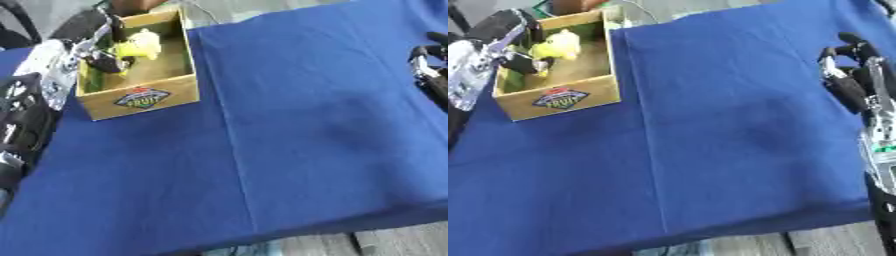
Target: Pick up objects on the table and place them in the box.
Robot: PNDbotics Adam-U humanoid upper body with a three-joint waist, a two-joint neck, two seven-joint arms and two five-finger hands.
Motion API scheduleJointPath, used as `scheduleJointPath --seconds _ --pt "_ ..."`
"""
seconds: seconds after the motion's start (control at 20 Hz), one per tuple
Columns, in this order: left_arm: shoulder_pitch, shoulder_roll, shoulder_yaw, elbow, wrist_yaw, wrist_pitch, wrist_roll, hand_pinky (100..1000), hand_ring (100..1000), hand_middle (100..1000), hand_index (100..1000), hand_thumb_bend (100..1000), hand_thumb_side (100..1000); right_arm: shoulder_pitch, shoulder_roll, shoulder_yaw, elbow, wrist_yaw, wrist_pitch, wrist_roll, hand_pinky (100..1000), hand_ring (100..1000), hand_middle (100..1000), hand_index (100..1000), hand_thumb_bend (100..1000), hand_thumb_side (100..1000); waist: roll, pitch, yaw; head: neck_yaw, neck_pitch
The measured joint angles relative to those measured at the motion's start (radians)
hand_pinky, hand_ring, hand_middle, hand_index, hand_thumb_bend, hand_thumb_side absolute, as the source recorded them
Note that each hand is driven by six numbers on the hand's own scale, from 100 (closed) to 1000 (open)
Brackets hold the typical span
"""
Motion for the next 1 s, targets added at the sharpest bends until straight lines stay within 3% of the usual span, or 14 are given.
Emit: scheduleJointPath --seconds 0.15,0.25,0.35,0.5,0.65,0.8,1.0 --pt "0.010 0.001 0.000 -0.008 0.002 -0.031 -0.058 730 743 788 877 1000 262 0.000 0.000 0.000 0.000 0.000 0.000 0.000 743 919 682 916 100 553 0.000 0.001 0.005 0.000 0.000" --pt "0.017 0.003 0.002 -0.029 0.006 -0.042 -0.079 722 742 786 876 1000 292 0.000 0.000 0.000 0.000 0.000 0.000 0.000 743 919 682 916 100 553 0.000 0.002 0.008 -0.001 0.000" --pt "0.027 0.004 0.016 -0.065 0.026 -0.041 -0.078 690 710 754 855 1000 381 0.000 0.000 -0.001 -0.001 0.000 0.000 0.000 743 918 682 916 100 554 0.000 0.002 0.012 -0.002 -0.001" --pt "0.058 0.018 0.052 -0.161 0.106 -0.018 -0.029 625 639 683 806 1000 446 0.001 0.000 -0.004 -0.001 -0.001 0.000 -0.001 743 918 682 916 100 554 0.000 0.002 0.023 -0.006 -0.001" --pt "0.106 0.032 0.095 -0.286 0.255 0.024 0.061 563 581 612 749 984 487 0.008 0.000 -0.007 -0.001 -0.002 -0.001 -0.003 743 918 682 916 100 555 -0.005 0.002 0.044 -0.011 -0.001" --pt "0.180 0.044 0.134 -0.414 0.458 0.076 0.172 535 563 590 733 869 491 0.009 0.000 -0.012 -0.006 -0.003 -0.001 -0.007 743 918 682 916 100 555 -0.006 0.007 0.066 -0.016 -0.001" --pt "0.301 0.051 0.179 -0.571 0.697 0.133 0.301 517 549 573 717 803 464 0.009 0.000 -0.014 -0.008 -0.004 0.000 -0.009 744 919 682 917 100 556 -0.007 0.013 0.096 -0.023 -0.001"
